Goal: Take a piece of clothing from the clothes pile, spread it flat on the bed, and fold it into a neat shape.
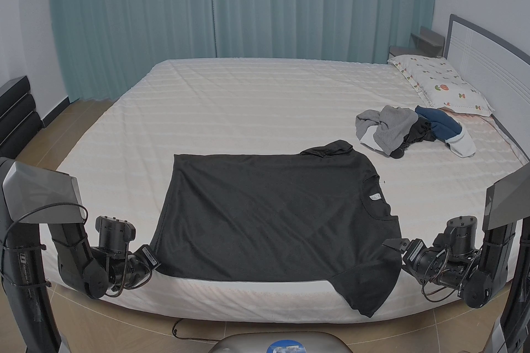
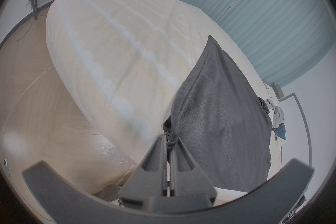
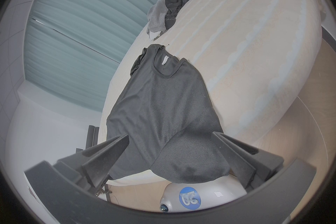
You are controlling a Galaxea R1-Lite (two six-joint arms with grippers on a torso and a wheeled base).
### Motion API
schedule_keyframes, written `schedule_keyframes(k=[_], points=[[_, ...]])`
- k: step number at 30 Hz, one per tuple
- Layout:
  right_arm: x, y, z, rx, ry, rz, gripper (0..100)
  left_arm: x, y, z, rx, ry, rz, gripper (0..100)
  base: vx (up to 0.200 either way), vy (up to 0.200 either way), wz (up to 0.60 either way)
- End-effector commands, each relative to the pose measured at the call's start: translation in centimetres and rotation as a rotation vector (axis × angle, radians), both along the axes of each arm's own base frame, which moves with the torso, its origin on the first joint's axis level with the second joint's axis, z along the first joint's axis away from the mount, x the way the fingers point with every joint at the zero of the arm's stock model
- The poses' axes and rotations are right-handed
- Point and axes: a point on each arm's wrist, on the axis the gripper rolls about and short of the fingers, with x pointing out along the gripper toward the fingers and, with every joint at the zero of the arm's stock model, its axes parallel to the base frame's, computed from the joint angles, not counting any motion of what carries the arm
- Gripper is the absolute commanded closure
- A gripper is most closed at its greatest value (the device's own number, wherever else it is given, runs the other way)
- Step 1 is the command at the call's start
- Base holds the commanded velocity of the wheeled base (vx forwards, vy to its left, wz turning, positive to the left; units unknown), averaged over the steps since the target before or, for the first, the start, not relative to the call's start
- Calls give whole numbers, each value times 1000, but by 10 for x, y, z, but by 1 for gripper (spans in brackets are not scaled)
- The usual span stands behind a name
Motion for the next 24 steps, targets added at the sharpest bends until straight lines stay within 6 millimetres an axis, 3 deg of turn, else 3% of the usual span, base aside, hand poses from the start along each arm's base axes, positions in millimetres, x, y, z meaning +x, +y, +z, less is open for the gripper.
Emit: schedule_keyframes(k=[1, 8, 17, 24], points=[[0, -1, -1, -5, 3, -6, 0, -5, 1, 5, -2, -4, 2, 100, 0, 0, 0], [-3, -5, -2, -35, 11, -4, 0, -4, 9, 21, -55, -54, 58, 100, 0, 0, 0], [2, -10, -14, -95, 29, 7, 0, -4, 10, 21, -99, -51, 89, 100, 0, 0, 0], [20, -10, -29, -110, 26, 8, 0, -3, 11, 23, -109, -59, 101, 100, 0, 0, 0]])
